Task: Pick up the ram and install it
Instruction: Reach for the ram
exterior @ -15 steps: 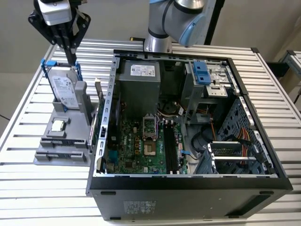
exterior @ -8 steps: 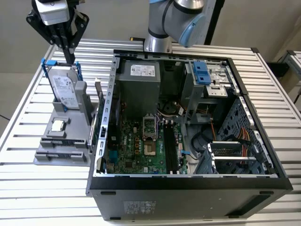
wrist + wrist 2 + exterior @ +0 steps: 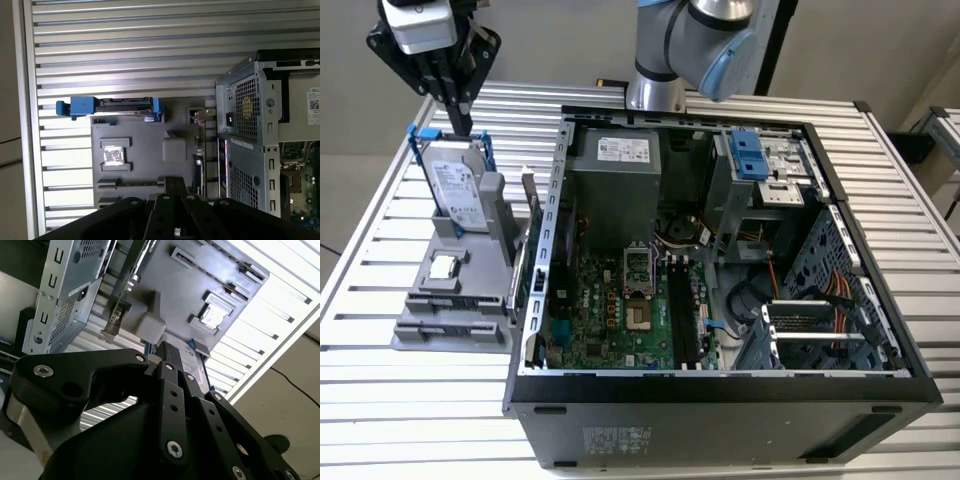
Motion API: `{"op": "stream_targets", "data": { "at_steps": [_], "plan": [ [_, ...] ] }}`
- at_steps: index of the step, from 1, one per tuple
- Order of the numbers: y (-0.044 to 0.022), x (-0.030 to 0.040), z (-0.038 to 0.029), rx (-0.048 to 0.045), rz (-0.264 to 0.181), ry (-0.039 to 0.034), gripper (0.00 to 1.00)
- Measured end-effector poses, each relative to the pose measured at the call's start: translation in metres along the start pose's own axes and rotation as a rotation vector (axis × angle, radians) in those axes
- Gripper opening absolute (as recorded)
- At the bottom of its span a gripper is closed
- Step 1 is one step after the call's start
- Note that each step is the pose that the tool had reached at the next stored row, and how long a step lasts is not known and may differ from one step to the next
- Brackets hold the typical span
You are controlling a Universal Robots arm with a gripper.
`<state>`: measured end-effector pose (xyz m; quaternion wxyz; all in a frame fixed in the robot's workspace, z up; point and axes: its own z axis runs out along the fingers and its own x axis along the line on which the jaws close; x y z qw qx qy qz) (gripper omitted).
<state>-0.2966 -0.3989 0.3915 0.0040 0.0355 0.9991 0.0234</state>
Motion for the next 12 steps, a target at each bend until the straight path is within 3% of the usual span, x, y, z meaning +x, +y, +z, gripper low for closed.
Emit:
{"op": "stream_targets", "data": {
  "at_steps": [12],
  "plan": [
    [-0.0009, 0.0118, 0.0000, 0.0000, 0.000, -0.0001, 0.00]
  ]
}}
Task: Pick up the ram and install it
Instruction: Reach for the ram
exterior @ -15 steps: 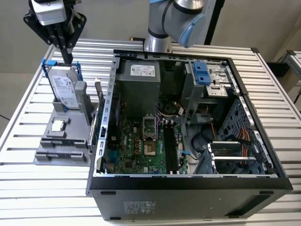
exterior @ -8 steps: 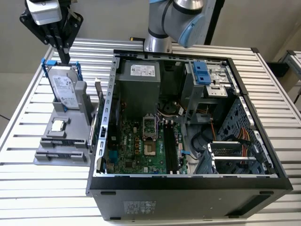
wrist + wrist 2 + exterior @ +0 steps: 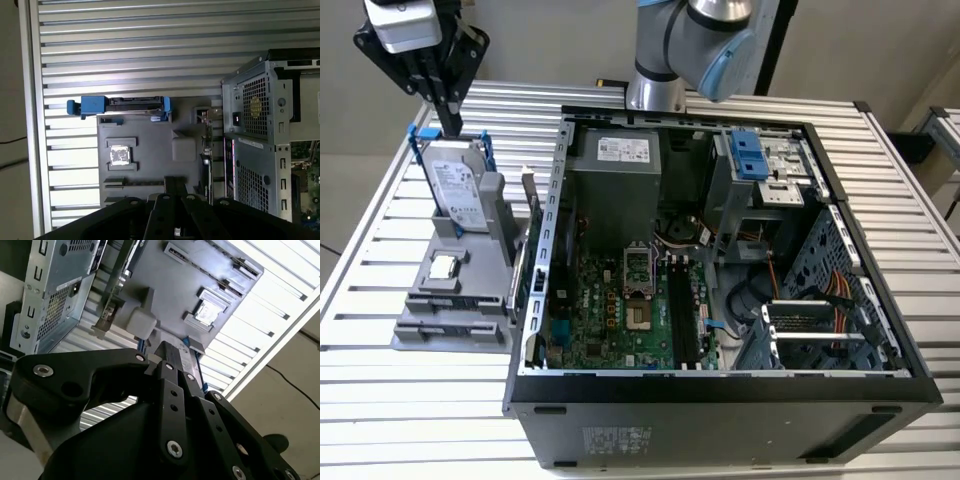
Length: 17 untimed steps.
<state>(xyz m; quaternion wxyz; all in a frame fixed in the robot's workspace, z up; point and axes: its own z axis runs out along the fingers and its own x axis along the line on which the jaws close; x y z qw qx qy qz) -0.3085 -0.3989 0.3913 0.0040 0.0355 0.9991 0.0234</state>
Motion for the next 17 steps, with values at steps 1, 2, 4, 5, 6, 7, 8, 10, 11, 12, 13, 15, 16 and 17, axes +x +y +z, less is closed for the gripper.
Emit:
{"op": "stream_targets", "data": {
  "at_steps": [1, 2, 4, 5, 6, 7, 8, 10, 11, 12, 13, 15, 16, 17],
  "plan": [
    [0.0000, 0.0008, 0.0000, -0.0001, 0.000, 0.0000, 0.00],
    [-0.0001, 0.0017, 0.0000, 0.0000, 0.000, -0.0001, 0.00],
    [-0.0003, 0.0033, 0.0000, 0.0000, 0.000, 0.0000, 0.00],
    [-0.0003, 0.0042, 0.0000, 0.0000, 0.000, 0.0000, 0.00],
    [-0.0003, 0.0049, 0.0000, -0.0001, 0.000, 0.0000, 0.00],
    [-0.0004, 0.0057, 0.0000, 0.0000, 0.000, 0.0000, 0.00],
    [-0.0005, 0.0065, 0.0000, 0.0000, 0.000, 0.0000, 0.00],
    [-0.0006, 0.0082, 0.0000, 0.0000, 0.000, 0.0000, 0.00],
    [-0.0007, 0.0090, 0.0000, 0.0000, 0.000, 0.0000, 0.00],
    [-0.0007, 0.0100, 0.0000, 0.0000, 0.000, -0.0001, 0.00],
    [-0.0008, 0.0110, 0.0000, 0.0000, 0.000, 0.0000, 0.00],
    [-0.0009, 0.0132, -0.0001, 0.0001, 0.000, 0.0001, 0.00],
    [-0.0011, 0.0144, 0.0000, -0.0001, 0.000, -0.0001, 0.00],
    [-0.0011, 0.0156, -0.0001, 0.0000, 0.000, 0.0000, 0.00]
  ]
}}
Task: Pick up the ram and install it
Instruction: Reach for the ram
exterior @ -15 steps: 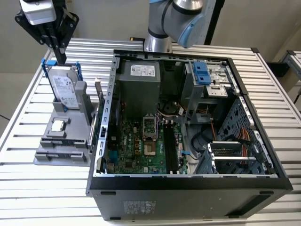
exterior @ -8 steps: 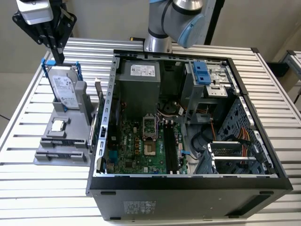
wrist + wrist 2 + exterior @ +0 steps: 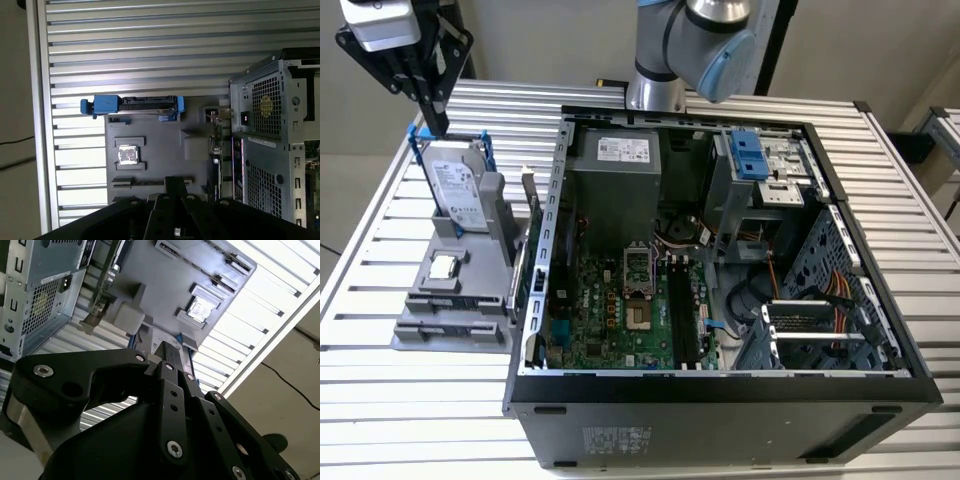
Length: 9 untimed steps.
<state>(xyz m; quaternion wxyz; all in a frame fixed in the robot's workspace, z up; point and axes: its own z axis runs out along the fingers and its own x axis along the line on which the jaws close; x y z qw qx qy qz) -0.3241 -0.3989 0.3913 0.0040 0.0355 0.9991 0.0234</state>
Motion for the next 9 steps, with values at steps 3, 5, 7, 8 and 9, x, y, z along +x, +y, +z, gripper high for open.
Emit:
{"op": "stream_targets", "data": {
  "at_steps": [3, 5, 7, 8, 9],
  "plan": [
    [-0.0002, 0.0030, 0.0000, -0.0001, 0.000, -0.0001, 0.00],
    [-0.0004, 0.0062, 0.0000, -0.0001, 0.000, -0.0001, 0.00],
    [-0.0007, 0.0093, -0.0001, -0.0001, -0.003, 0.0001, 0.00],
    [-0.0008, 0.0108, -0.0001, -0.0001, -0.004, 0.0002, 0.00],
    [-0.0009, 0.0122, -0.0001, -0.0001, -0.005, 0.0002, 0.00]
  ]
}}
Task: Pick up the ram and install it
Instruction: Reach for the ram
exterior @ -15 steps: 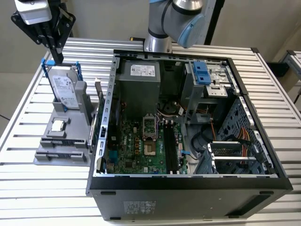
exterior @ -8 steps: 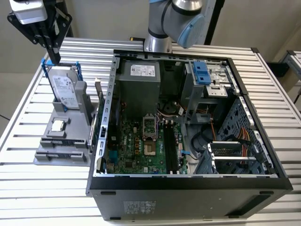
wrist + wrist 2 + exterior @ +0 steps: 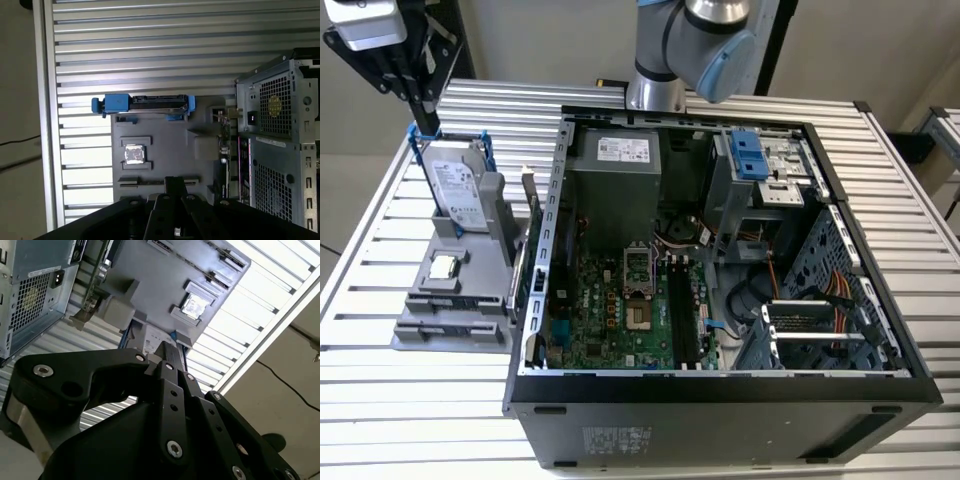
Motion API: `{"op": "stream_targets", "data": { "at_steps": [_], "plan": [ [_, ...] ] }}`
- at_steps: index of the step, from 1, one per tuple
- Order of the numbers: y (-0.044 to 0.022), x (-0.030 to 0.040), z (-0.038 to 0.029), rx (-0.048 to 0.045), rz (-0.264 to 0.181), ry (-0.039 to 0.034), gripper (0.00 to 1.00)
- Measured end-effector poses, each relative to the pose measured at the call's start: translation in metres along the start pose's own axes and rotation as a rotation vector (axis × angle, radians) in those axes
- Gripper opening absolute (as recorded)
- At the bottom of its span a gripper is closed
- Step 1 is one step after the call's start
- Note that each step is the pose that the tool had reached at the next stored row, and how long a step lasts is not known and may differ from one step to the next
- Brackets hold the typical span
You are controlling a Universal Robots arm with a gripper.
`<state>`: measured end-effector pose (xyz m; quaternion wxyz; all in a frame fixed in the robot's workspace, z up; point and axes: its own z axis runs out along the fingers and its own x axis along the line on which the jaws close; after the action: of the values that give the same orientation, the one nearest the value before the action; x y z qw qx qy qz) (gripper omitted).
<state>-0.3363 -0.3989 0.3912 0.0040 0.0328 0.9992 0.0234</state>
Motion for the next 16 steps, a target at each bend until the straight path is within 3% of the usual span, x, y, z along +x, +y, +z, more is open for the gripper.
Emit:
{"op": "stream_targets", "data": {
  "at_steps": [8, 16],
  "plan": [
    [-0.0006, 0.0084, 0.0000, 0.0001, -0.001, 0.0002, 0.00],
    [-0.0006, 0.0088, 0.0001, 0.0000, -0.001, 0.0001, 0.00]
  ]
}}
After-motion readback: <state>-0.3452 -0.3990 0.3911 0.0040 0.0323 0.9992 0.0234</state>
